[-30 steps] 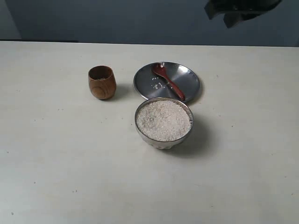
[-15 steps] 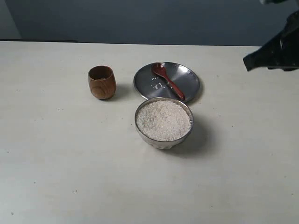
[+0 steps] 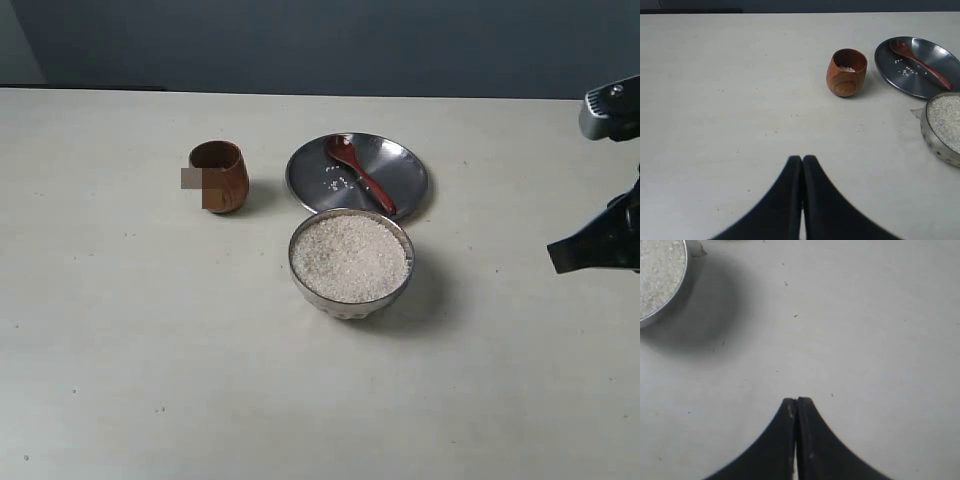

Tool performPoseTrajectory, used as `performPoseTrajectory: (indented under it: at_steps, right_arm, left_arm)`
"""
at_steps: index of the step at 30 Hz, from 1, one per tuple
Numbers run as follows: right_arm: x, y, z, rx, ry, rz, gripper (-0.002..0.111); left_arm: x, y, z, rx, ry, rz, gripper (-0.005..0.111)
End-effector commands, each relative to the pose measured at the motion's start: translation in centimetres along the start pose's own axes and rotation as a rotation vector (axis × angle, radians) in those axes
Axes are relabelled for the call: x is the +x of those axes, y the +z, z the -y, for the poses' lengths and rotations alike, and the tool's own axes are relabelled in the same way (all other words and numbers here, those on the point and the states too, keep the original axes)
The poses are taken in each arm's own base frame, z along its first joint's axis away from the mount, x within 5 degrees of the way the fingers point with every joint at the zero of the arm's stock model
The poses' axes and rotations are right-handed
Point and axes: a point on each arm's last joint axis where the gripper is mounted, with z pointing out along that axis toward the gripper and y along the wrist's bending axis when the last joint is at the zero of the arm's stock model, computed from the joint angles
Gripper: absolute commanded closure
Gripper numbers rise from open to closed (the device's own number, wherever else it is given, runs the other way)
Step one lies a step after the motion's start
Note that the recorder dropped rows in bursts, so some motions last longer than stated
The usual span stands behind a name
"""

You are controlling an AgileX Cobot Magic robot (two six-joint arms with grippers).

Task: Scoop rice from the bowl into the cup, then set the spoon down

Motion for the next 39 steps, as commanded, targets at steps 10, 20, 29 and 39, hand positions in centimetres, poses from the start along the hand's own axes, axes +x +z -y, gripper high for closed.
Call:
performPoseTrajectory:
  at_steps: [10, 20, 29, 39]
  right_arm:
    - [-0.4, -0.2, 0.0, -0.007, 0.009, 0.065, 0.108]
    - [-0.3, -2.0, 0.2, -0.012, 0.025, 0.159, 0.108]
    - [1.2, -6.8, 0.8, -0.011, 0.049, 0.377, 0.108]
    - [3.3, -10.3, 2.0, 0.032, 0.126, 0.532, 0.108]
  left_arm:
    - [-0.1, 0.0, 0.0, 0.0, 0.001, -0.003, 0.106]
    - [-0.1, 0.0, 0.0, -0.002, 0.002, -0.003, 0.106]
    - [-0.1, 0.0, 0.0, -0.002, 0.002, -0.003, 0.106]
    - [-0.1, 0.0, 0.0, -0.002, 0.002, -0.003, 0.106]
